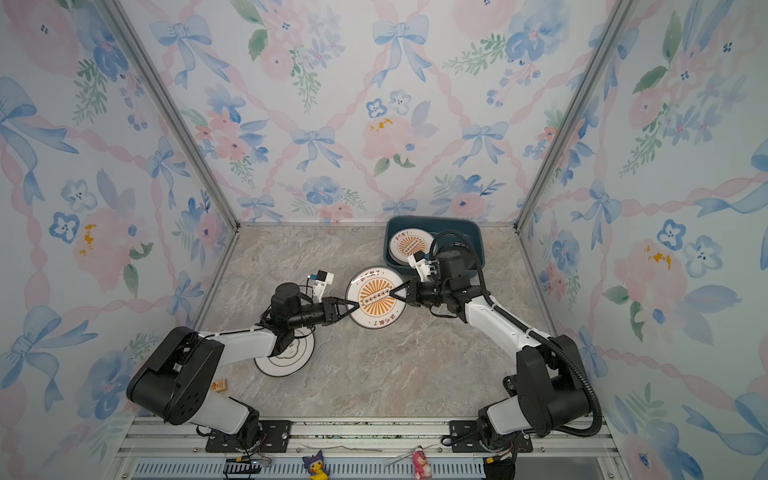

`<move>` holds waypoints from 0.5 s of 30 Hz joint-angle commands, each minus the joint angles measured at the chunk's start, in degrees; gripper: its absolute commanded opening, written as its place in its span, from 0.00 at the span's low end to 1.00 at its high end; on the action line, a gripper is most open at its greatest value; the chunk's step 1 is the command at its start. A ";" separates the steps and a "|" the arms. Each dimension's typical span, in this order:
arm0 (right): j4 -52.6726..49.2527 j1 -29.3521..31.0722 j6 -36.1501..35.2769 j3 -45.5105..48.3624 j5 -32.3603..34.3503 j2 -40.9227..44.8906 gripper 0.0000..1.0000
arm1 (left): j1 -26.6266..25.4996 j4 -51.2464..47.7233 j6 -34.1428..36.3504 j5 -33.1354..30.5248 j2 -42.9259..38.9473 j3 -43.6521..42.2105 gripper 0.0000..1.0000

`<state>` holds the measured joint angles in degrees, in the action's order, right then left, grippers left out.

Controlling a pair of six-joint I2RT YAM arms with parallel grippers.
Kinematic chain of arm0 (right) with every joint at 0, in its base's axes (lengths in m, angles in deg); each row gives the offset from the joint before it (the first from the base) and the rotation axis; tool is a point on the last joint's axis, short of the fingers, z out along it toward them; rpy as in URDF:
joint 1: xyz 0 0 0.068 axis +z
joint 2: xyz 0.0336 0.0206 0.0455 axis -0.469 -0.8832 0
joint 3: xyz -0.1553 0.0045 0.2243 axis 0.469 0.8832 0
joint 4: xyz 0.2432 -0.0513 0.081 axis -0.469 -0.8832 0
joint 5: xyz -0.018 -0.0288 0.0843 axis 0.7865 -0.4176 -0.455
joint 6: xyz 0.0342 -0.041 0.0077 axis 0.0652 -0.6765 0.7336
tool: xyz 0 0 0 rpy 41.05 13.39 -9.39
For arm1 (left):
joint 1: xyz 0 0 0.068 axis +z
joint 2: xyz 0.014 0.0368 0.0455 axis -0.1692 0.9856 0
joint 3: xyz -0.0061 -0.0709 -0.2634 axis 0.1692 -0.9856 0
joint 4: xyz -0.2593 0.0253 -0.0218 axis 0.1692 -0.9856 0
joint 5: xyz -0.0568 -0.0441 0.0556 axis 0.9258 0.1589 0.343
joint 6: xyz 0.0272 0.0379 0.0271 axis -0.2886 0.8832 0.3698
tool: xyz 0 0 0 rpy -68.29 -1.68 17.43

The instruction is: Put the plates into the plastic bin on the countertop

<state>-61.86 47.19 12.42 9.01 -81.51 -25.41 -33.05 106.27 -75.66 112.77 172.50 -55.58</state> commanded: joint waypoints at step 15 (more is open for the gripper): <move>-10.81 -12.54 -0.18 -17.24 5.16 -6.87 0.00 | -0.53 -16.28 13.38 -5.65 -10.09 2.72 0.98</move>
<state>-71.21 36.96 11.93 -4.36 -76.55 -30.10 -33.40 95.62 -67.18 109.23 163.99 -54.57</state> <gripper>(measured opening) 0.055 0.979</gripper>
